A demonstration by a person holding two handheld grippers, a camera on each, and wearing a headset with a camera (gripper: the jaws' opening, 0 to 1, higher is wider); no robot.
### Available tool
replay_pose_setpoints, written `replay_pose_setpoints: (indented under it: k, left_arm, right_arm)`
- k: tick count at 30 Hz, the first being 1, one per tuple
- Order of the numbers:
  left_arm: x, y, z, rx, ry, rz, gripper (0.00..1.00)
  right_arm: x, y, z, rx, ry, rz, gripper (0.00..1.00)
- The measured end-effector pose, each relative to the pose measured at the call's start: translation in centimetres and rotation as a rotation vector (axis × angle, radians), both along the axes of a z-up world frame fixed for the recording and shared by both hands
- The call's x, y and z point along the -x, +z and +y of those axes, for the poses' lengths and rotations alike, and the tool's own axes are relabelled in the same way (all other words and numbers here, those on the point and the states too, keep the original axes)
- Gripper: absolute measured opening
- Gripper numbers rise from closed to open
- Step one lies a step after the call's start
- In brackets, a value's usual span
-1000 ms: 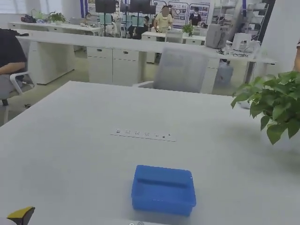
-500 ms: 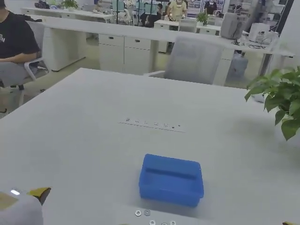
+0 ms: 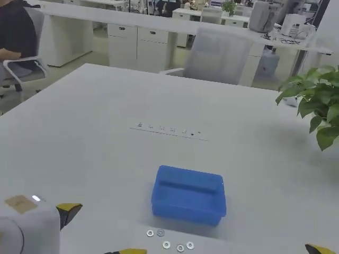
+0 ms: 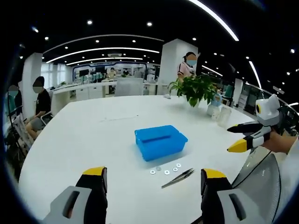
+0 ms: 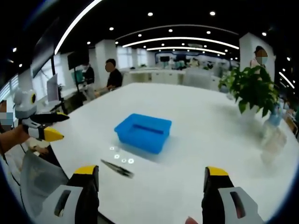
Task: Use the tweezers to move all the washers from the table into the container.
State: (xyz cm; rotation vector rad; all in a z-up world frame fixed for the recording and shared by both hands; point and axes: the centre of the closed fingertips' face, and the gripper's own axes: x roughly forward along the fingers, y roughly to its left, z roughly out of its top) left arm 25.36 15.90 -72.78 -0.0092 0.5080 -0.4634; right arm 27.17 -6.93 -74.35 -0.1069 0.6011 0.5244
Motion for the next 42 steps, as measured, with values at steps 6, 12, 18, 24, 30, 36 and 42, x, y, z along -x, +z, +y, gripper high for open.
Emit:
replay_pose_setpoints:
  k: [6,12,18,24,30,36,42]
  left_arm:
    - [-0.1,-2.4,-1.9,-0.039,-0.201,0.074,0.72]
    - [-0.6,-5.8,-3.3,-0.17,-0.386,0.177,0.41]
    - [-1.7,-8.8,-5.1,-0.28,-0.547,0.187,0.25]
    - [-2.2,-11.5,-5.7,-0.302,-0.598,0.245,0.19]
    - [-2.2,-13.2,-6.0,-0.342,-0.65,0.271,0.09]
    - [-2.3,-13.2,-5.3,-0.37,-0.677,0.25,0.0]
    - [-1.8,-11.4,-6.0,-0.379,-0.716,0.188,0.0]
  right_arm:
    - [-0.1,-0.6,0.3,0.032,0.045,0.021,0.9]
    - [0.1,-1.3,0.4,0.077,0.084,0.039,0.89]
    - [0.6,-1.4,0.6,0.093,0.098,0.042,0.88]
    - [1.1,-2.0,1.0,0.086,0.108,0.065,0.87]
    - [1.6,-2.8,1.5,0.076,0.114,0.089,0.86]
    - [1.9,-2.8,2.9,0.072,0.164,0.096,0.85]
    - [3.1,-2.9,6.4,0.093,0.362,0.083,0.63]
